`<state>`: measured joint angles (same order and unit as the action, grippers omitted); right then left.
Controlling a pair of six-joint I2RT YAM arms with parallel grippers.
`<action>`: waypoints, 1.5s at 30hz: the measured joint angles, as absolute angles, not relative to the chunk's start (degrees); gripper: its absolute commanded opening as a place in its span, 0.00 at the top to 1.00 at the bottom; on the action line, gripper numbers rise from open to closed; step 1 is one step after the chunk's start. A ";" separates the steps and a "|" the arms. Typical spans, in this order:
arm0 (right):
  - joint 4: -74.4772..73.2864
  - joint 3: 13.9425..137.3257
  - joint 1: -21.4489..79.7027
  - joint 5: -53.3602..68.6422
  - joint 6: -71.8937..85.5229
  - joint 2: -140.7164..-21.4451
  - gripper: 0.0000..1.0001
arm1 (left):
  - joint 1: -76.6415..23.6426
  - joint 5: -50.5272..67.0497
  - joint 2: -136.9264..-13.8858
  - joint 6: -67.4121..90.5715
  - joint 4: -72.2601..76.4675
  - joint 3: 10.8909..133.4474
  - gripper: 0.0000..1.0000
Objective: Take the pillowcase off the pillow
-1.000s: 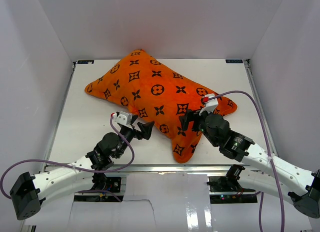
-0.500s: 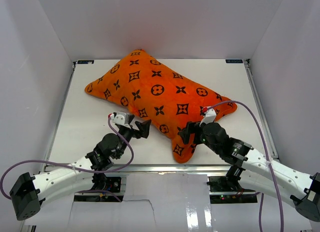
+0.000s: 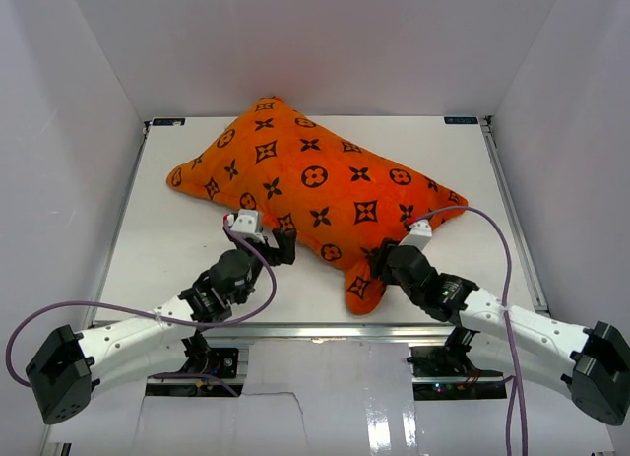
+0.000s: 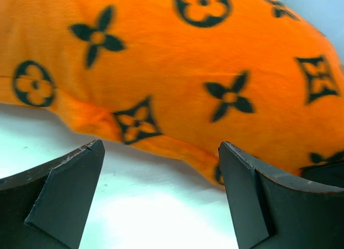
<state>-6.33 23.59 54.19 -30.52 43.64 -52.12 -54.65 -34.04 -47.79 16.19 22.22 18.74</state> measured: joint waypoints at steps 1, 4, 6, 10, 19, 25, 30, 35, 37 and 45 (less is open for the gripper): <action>-6.68 23.66 52.80 -31.42 43.75 -50.92 0.52 | -53.39 -33.98 -48.71 17.12 20.45 20.43 0.03; -7.16 23.70 46.94 -33.43 42.70 -46.48 0.92 | -49.32 -33.41 -52.07 20.64 15.70 26.96 0.03; -7.14 23.86 42.85 -34.22 42.54 -43.99 0.92 | -45.74 -31.46 -54.06 23.97 12.78 31.73 0.03; -7.99 23.88 34.48 -32.64 40.66 -41.45 0.92 | -36.64 -27.68 -55.13 29.12 7.03 35.62 0.03; -10.61 24.75 18.39 -23.38 33.85 -37.76 0.92 | -16.25 -19.29 -55.46 34.17 -2.63 36.18 0.05; -10.81 24.75 16.21 -18.13 29.52 -35.20 0.92 | -7.33 -11.88 -63.02 34.02 1.06 35.59 0.05; -11.97 24.75 15.38 -14.31 27.94 -33.08 0.92 | -6.55 -5.91 -67.02 29.82 8.10 33.52 0.02; -12.51 25.43 15.20 -12.12 27.75 -33.50 0.92 | -6.59 -3.25 -70.72 26.94 15.70 31.53 0.11; -12.47 25.82 15.07 -11.53 27.64 -33.89 0.92 | -6.59 -2.00 -73.23 26.17 18.17 31.42 0.37; -12.49 25.85 15.05 -10.70 27.62 -33.69 0.92 | -6.59 -0.75 -78.00 25.08 19.86 31.46 1.00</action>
<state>-12.49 25.85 15.05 -10.70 27.62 -33.69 -6.59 -0.75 -78.00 25.08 19.86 31.46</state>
